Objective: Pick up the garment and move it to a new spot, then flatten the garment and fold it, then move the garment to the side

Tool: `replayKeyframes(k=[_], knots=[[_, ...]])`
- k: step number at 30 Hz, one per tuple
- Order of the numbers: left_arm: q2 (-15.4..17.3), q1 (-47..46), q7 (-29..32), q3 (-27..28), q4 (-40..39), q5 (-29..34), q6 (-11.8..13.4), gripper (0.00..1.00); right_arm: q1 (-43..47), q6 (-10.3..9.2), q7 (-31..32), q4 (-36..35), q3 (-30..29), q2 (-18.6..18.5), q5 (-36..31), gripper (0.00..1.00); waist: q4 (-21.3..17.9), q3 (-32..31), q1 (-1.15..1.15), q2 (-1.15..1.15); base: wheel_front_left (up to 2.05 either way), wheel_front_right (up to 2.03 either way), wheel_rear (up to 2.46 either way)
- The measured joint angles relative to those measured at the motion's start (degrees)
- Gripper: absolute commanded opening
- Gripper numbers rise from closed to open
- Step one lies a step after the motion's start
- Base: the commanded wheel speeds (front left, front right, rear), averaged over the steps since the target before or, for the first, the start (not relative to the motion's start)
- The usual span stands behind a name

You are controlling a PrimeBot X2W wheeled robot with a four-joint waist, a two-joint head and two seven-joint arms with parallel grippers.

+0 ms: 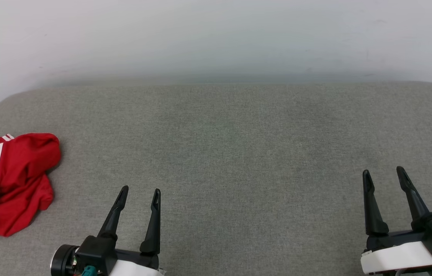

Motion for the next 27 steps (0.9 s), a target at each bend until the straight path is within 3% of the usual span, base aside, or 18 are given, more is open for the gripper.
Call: replayKeyframes(k=[14, 27], knots=[[-0.1, -0.4, -0.2, 0.4, 0.4, -1.3, 0.0, 1.0, 0.0, 0.0, -0.2, 0.2, 1.2, 0.0, 0.0, 1.0, 1.8, 0.5, 0.0, 0.0, 0.0, 0.0, 0.0], [-0.1, -1.5, -0.2, 1.1, 0.1, -0.5, 1.4, 1.0, 0.2, 0.01, -0.2, 0.1, 2.6, 0.0, -1.0, 1.0, 11.1, 1.0, 0.0, 0.0, 0.0, 0.0, 0.0]])
